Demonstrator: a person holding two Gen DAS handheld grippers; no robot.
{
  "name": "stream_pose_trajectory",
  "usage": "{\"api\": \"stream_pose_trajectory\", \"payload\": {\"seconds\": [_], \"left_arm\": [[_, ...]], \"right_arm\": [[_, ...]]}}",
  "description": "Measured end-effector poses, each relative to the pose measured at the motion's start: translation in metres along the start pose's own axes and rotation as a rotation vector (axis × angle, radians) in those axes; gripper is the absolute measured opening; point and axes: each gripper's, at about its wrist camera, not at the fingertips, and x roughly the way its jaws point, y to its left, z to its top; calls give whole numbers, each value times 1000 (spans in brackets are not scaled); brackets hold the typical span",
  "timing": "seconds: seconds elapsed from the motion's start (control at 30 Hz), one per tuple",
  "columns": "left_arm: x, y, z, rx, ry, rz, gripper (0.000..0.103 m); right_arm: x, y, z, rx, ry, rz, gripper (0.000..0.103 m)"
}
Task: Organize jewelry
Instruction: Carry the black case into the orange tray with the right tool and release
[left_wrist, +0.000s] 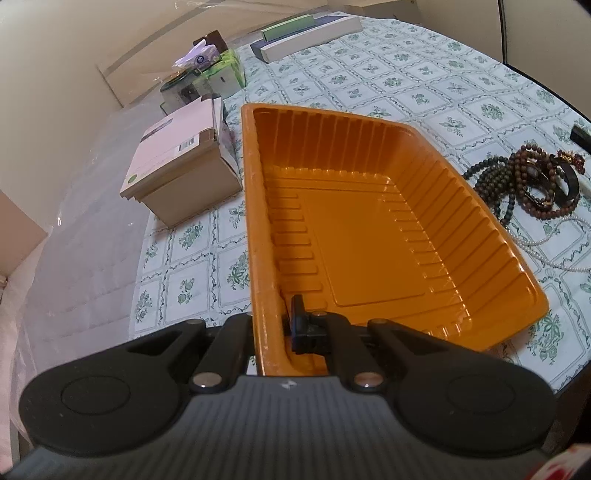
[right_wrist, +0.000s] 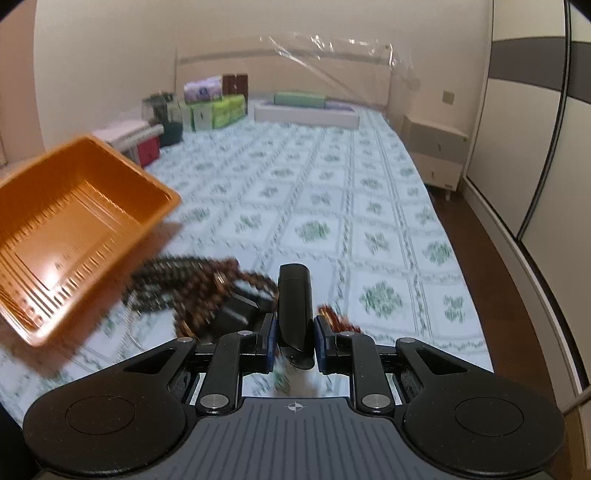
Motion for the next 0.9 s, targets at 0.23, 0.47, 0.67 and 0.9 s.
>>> {"api": "stream_pose_trajectory", "payload": {"seconds": [0.23,0.47,0.67,0.9], "left_arm": [[0,0,-1,8,1,1,4],[-1,1,-4,7,-1,-6,4],[0,2,-2,28,-10,-11,4],[0,4,-6,23,-7,-3,4]], "right_arm": [[-14,32,26,24,-64,136,21],[9,107,36,8,-2,396,21],[37,154,34,-24,51,457,21],[52,151,32,107,94,505,35]]}}
